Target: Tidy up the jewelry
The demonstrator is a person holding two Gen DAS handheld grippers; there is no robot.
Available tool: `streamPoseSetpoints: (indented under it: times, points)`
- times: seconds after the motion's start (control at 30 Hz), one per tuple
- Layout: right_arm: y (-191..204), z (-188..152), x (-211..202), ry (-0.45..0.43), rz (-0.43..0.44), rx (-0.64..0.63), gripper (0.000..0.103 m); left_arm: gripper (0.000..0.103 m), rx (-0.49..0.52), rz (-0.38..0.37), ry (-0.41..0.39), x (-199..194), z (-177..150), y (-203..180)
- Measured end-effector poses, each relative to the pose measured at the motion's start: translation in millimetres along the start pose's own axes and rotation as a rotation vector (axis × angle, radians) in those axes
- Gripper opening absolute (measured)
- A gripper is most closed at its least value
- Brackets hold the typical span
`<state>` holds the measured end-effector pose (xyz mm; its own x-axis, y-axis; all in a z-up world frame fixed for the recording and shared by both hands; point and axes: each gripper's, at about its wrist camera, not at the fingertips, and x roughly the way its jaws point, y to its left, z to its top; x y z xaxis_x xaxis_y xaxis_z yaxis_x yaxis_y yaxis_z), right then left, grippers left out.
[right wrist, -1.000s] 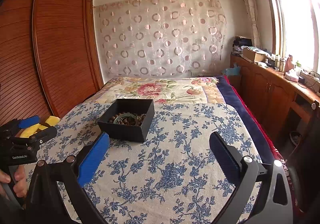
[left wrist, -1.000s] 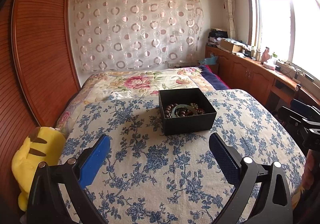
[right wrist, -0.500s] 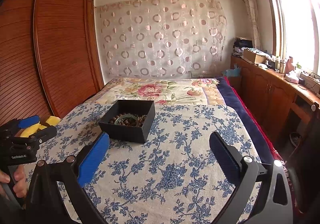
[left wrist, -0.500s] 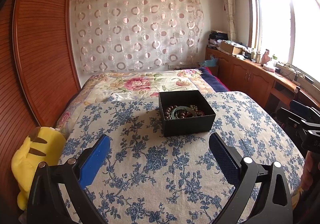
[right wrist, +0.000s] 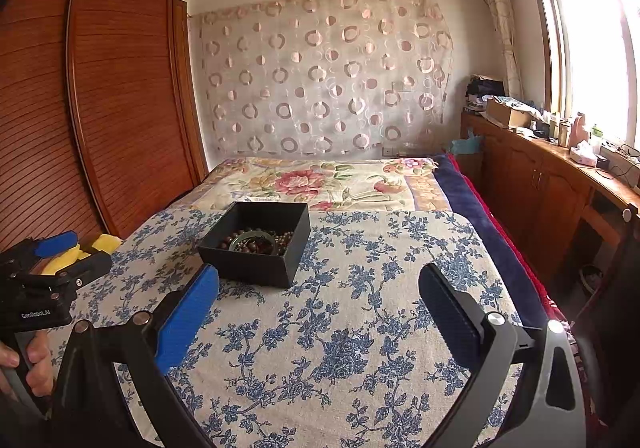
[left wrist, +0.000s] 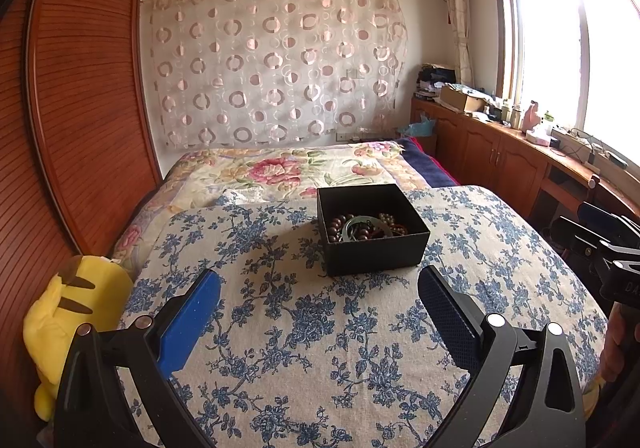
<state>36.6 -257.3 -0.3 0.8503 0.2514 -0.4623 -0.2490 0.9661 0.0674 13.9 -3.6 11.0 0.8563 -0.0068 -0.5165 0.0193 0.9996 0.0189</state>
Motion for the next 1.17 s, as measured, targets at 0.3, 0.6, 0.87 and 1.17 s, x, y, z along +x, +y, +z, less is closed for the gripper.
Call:
streamPoseSetpoints:
  times: [0.3, 0.6, 0.87, 1.17]
  points:
    - [-0.2, -0.2, -2.0, -0.001, -0.002, -0.001, 0.101, 0.096, -0.003, -0.001, -0.008, -3.1, 2.1, -0.1]
    - [-1.2, -0.1, -2.3, -0.001, -0.002, 0.000, 0.101, 0.096, -0.004, -0.004, -0.011, -5.0, 1.6, 0.6]
    - [-1.8, 0.4, -3.1, -0.002, -0.002, 0.001, 0.101, 0.096, -0.006, -0.008, -0.009, -5.3, 1.0, 0.6]
    - [-2.1, 1.9, -4.9, -0.002, -0.001, 0.001, 0.101, 0.096, -0.008, -0.012, -0.005, -4.9, -0.1, -0.6]
